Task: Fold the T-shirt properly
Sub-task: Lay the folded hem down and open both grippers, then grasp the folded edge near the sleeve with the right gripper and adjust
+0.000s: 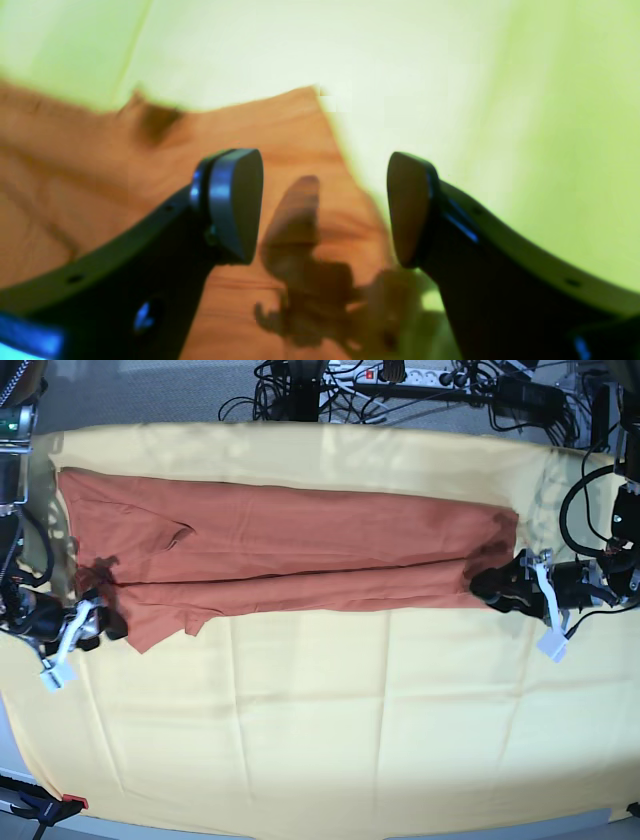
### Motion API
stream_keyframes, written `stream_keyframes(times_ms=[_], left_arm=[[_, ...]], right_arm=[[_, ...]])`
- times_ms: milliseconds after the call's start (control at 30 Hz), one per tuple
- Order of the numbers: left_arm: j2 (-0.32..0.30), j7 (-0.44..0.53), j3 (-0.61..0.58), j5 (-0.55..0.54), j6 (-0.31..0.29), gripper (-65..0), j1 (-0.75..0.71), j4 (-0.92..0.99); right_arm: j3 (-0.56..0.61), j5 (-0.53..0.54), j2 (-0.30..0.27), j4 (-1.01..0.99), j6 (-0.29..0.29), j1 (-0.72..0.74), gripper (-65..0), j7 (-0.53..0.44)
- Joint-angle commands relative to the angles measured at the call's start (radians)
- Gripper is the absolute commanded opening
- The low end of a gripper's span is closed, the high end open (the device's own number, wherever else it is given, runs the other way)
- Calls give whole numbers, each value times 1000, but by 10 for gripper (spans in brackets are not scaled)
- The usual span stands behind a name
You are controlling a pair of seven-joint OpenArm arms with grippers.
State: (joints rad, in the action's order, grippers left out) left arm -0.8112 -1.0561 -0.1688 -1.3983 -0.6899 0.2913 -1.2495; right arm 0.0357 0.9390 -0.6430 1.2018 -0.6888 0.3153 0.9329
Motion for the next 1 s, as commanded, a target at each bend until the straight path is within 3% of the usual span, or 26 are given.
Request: stream_keyframes(times_ms=[0, 67, 233, 300, 400, 500, 567, 667, 700, 867, 967], left_arm=[[-23, 18, 14, -12, -8, -321, 22, -11], [-23, 17, 14, -12, -8, -321, 22, -11], [-23, 16, 14, -3, -8, -321, 21, -11], [-23, 13, 14, 3, -8, -321, 21, -11], [-23, 10, 14, 2, -8, -321, 22, -11], [-23, 13, 14, 2, -8, -321, 22, -11], [-23, 13, 14, 2, -8, -321, 22, -11], [-23, 13, 14, 3, -8, -321, 22, -11], [-23, 13, 14, 3, -8, -321, 22, -11], [-23, 13, 14, 3, -8, -321, 22, -11], [-23, 13, 14, 2, -8, -321, 22, -11]], right_arm=[[-10, -8, -8, 6, -9, 31, -237, -22], [-10, -82, 26, -5, -9, 31, -237, -45], [-10, -341, 78, -67, -5, 31, -236, -206], [-10, -371, 88, -89, 29, 31, -236, -215], [-10, -345, 97, -116, 41, 31, -237, -214], [-10, -267, 97, -119, -9, 31, -267, -214], [-10, -234, 97, -119, -9, 39, -366, -214], [-10, -232, 97, -119, -9, 62, -625, -214], [-10, -232, 97, -119, -9, 70, -650, -214], [-10, -186, 91, -108, -9, 98, -650, -194], [-10, -138, 82, -74, -9, 84, -650, -134]])
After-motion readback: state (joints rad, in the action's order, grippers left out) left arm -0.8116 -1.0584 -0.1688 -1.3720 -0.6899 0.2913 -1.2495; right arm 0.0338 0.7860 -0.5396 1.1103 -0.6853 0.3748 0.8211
